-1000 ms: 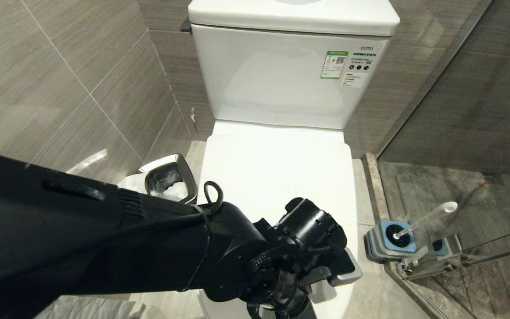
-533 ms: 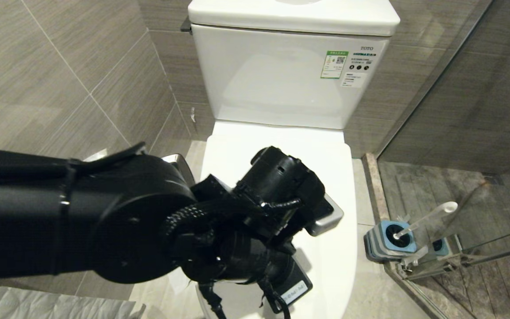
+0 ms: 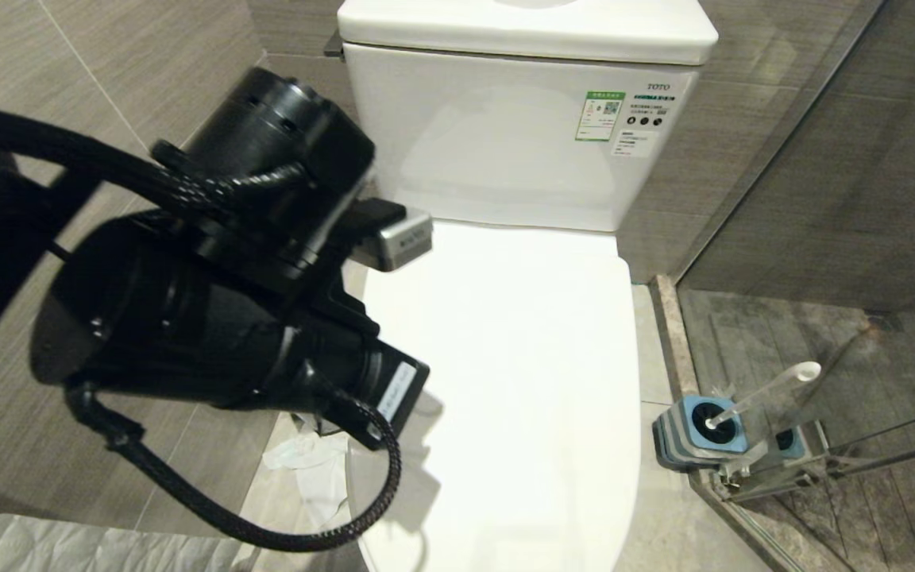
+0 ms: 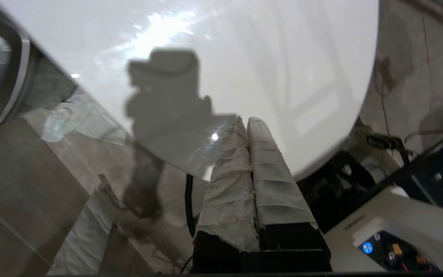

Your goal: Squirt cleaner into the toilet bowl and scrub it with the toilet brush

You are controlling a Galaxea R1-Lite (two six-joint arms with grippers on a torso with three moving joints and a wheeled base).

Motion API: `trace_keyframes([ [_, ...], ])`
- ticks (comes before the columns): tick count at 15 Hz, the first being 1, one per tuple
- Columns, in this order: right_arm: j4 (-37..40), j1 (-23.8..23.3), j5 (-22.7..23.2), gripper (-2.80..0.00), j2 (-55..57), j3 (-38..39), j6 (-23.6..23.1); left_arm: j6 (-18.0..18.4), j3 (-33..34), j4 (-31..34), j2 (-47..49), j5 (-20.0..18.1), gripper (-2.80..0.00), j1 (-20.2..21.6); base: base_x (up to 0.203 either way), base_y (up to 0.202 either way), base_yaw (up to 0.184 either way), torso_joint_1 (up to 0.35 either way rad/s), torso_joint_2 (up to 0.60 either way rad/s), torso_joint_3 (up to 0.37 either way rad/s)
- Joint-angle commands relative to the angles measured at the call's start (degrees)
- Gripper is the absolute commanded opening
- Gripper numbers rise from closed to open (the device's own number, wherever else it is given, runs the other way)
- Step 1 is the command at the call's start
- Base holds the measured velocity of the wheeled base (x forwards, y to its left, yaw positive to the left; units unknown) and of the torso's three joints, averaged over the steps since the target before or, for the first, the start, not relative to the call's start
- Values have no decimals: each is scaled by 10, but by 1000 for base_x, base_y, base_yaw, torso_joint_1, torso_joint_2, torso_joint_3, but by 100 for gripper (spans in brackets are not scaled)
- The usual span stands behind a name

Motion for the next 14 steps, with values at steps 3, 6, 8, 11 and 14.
trace_keyframes([
  [3, 0, 0, 0, -280, 0, 0, 0, 1, -40, 17, -77, 43, -280, 55, 0, 0, 0, 0, 0, 0],
  [6, 0, 0, 0, -280, 0, 0, 0, 0, -74, 16, -111, 45, -280, 96, 0, 0, 0, 0, 0, 0],
  [8, 1, 0, 0, -280, 0, 0, 0, 2, -108, 16, -125, 40, -280, 120, 0, 0, 0, 0, 0, 0],
  [11, 0, 0, 0, -280, 0, 0, 0, 11, -149, 17, -141, 36, -280, 179, 0, 0, 0, 0, 0, 0],
  [14, 0, 0, 0, -280, 0, 0, 0, 66, -152, 56, -164, 32, -280, 240, 0, 0, 0, 0, 0, 0],
])
